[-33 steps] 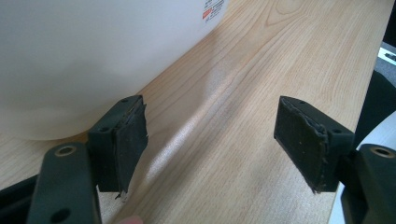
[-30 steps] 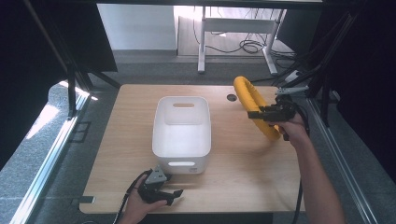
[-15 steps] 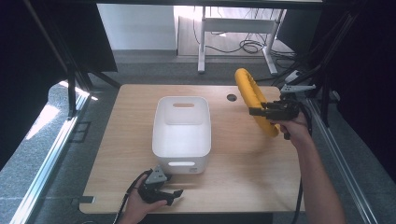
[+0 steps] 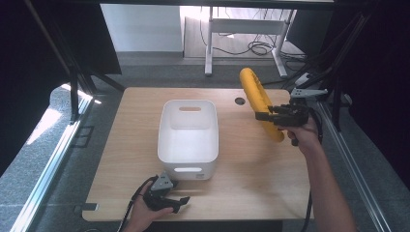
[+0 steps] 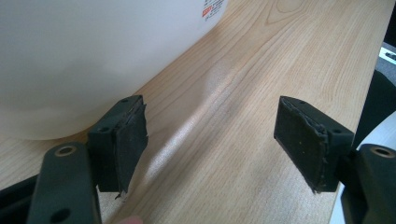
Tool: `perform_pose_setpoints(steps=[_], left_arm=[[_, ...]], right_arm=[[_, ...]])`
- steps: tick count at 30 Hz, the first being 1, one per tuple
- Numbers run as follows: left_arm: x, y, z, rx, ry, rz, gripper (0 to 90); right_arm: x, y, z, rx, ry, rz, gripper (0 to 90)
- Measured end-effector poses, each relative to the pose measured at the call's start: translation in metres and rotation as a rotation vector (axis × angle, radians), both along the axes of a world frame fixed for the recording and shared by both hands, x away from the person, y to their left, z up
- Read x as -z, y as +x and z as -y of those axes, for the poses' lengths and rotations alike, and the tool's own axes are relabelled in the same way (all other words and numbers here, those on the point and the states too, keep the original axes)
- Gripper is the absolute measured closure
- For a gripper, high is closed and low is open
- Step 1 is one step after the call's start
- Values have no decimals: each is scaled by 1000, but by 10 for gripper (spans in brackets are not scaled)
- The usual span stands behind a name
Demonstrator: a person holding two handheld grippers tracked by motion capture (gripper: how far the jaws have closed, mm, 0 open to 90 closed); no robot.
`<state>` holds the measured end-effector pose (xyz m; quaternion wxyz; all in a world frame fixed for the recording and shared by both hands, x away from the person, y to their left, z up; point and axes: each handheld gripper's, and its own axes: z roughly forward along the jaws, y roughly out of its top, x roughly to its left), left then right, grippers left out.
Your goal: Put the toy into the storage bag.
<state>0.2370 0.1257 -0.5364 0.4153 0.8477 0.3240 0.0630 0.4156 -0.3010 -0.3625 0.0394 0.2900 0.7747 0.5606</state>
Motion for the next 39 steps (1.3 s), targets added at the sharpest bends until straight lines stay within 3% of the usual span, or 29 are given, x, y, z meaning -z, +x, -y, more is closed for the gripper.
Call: perform_pose_setpoints(steps=[13, 24, 39], left_arm=[[0, 0, 0, 0, -5, 0, 256], [0, -1, 1, 1, -2, -2, 256], [0, -1, 1, 5, 4, -3, 256]], right_arm=[[-13, -12, -14, -53, 62, 42, 516], [-22, -23, -29, -87, 80, 75, 516], [-23, -31, -43, -124, 121, 91, 516]])
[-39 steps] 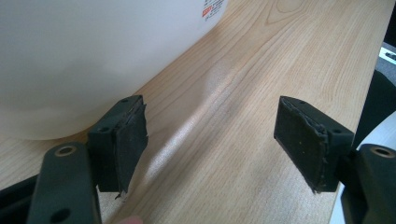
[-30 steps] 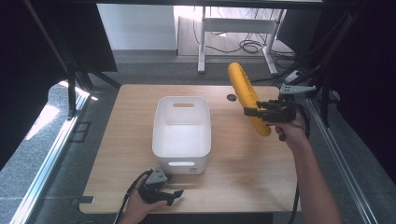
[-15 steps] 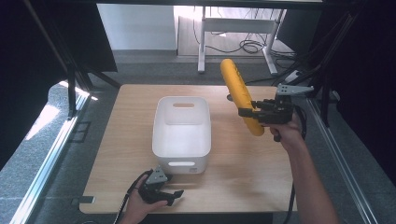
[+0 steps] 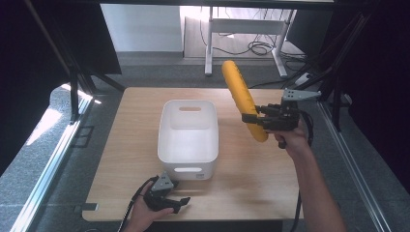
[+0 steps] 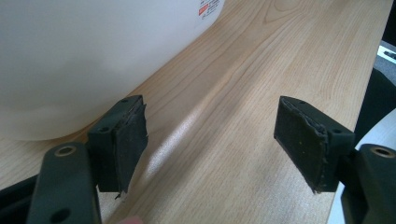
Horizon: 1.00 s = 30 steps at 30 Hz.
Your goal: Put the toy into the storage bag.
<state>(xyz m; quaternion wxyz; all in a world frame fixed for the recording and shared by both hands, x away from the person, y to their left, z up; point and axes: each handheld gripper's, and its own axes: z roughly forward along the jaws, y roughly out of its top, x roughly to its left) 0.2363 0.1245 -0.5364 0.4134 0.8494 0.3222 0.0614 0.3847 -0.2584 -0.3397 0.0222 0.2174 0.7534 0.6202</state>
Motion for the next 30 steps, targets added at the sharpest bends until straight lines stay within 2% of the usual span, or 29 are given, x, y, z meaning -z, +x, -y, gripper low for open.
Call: perform_pose_setpoints(steps=[14, 30], left_arm=[[1, 0, 1, 2, -2, -1, 256], [1, 0, 1, 1, -3, -1, 256]], right_arm=[[-11, -6, -12, -20, 37, 18, 515], [-21, -15, -29, -40, 47, 49, 515]])
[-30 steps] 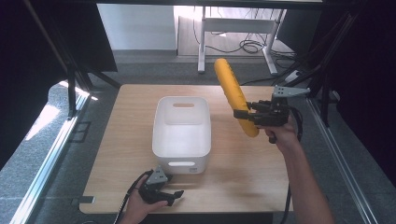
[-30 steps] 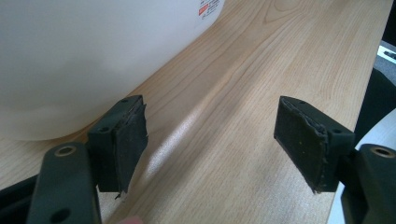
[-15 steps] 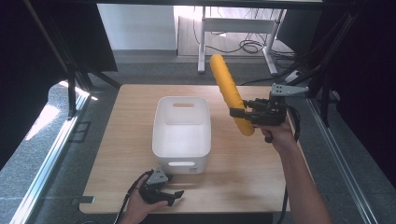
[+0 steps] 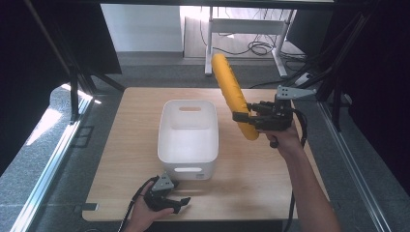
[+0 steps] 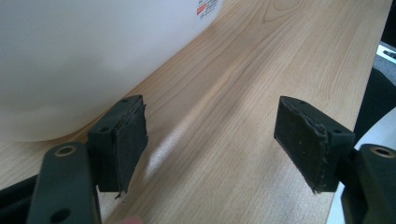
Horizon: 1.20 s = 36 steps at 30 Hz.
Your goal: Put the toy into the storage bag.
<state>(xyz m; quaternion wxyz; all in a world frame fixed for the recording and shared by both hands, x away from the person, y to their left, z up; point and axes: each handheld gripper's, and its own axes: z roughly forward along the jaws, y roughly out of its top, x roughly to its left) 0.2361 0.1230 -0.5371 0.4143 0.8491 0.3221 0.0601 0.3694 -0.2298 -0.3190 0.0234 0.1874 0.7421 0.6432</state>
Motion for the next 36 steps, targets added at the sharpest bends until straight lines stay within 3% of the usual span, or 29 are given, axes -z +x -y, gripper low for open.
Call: perform_pose_setpoints(steps=[9, 19, 36], left_arm=[[-1, 0, -1, 1, -3, 1, 256], [-1, 0, -1, 3, -1, 4, 256], [-1, 0, -2, 1, -2, 2, 256]], right_arm=[[-10, -8, -11, -25, 26, 46, 515], [-17, -11, -26, -54, 47, 65, 515], [-17, -10, -42, -80, 54, 63, 515]])
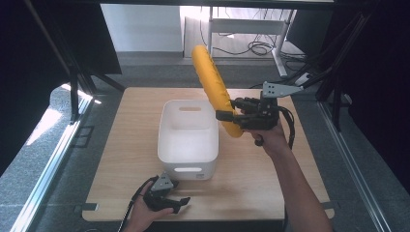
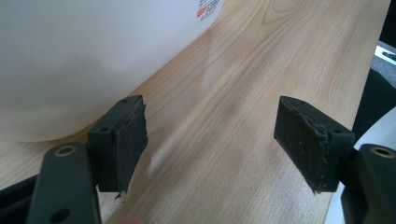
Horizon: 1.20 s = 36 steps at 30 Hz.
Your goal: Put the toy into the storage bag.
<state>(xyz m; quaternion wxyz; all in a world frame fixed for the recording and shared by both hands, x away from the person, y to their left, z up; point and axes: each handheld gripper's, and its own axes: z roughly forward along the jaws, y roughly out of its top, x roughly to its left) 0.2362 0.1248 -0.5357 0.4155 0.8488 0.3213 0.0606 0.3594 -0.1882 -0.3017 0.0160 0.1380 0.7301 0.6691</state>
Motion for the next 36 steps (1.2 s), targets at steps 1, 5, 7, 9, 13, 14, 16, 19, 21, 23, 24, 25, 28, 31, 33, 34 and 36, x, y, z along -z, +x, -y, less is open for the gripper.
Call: perform_pose_setpoints(steps=[1, 5, 7, 9, 13, 14, 16, 19, 21, 23, 24, 25, 28, 31, 33, 34, 36], left_arm=[[0, 0, 0, 0, 1, 0, 256], [0, 0, 0, 2, -3, -2, 256], [-1, 0, 1, 3, -6, -2, 256], [-1, 0, 1, 4, -5, -1, 256], [0, 0, 1, 3, -8, -1, 256], [0, 0, 1, 4, -9, -1, 256], [0, 0, 1, 3, -7, -1, 256], [0, 0, 1, 4, -8, -1, 256], [-1, 0, 0, 2, -9, 2, 256], [-2, 0, -1, -1, -11, 2, 256], [-2, 0, -1, -2, -13, 4, 256], [-2, 0, -1, -3, -14, 5, 256], [-2, 0, -2, -4, -10, 3, 256], [-2, 0, -1, -3, -10, 3, 256], [-2, 0, -1, -3, -10, 4, 256], [-2, 0, -2, -2, -7, 5, 256], [-2, 0, -2, -2, -8, 5, 256]], right_arm=[[0, -1, -1, -2, 2, -4, 515], [-3, -2, -4, -8, 6, 3, 515], [-4, -3, -6, -10, 7, 6, 515], [-5, -3, -9, -10, 5, 9, 515], [-6, -6, -13, -20, 7, 12, 515], [-7, -7, -15, -24, 8, 12, 515], [-8, -10, -18, -37, 12, 13, 515], [-10, -13, -22, -52, 19, 21, 515], [-11, -14, -25, -60, 26, 24, 515], [-11, -15, -28, -69, 28, 21, 515], [-11, -16, -30, -74, 26, 20, 514], [-10, -17, -31, -79, 24, 21, 515], [-10, -19, -36, -95, 23, 26, 515], [-8, -21, -39, -111, 31, 23, 515], [-6, -21, -41, -119, 32, 17, 514], [-6, -21, -43, -123, 29, 17, 514], [-4, -22, -45, -130, 22, 16, 515]])
